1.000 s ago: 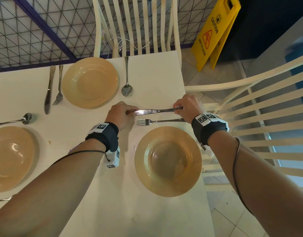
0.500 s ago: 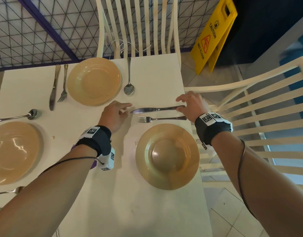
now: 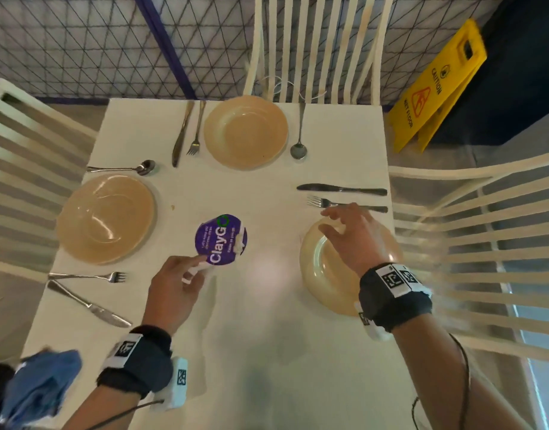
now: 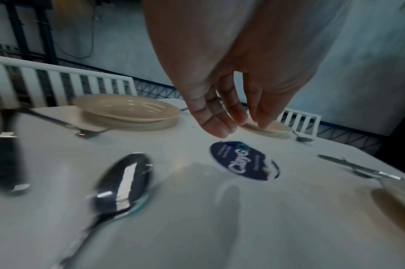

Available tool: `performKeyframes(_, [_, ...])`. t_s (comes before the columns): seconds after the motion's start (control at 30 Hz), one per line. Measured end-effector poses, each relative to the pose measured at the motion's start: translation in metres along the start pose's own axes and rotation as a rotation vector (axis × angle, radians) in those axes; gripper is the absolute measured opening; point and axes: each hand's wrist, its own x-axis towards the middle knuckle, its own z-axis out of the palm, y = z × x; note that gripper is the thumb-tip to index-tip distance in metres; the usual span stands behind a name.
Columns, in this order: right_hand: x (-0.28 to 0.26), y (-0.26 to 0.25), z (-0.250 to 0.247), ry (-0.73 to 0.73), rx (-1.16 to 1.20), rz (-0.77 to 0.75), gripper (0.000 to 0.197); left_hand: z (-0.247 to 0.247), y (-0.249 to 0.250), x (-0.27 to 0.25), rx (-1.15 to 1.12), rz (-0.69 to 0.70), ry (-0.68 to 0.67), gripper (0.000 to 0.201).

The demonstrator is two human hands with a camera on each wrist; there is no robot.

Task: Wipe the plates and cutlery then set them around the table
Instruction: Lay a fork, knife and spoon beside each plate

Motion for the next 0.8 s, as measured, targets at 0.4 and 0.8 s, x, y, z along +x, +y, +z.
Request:
performKeyframes(0.4, [-0.120, -0.135, 0.177, -0.450, -0.029, -0.022, 0.020, -0.057, -0.102, -0.081, 0.140, -0.266, -0.208, 0.027])
performKeyframes(0.8, [-0.171, -0.172, 0.255, -0.575, -0.227, 0.159, 0.035, -0.046, -0.113, -0.010, 0.157, -0.131, -0.378, 0.023])
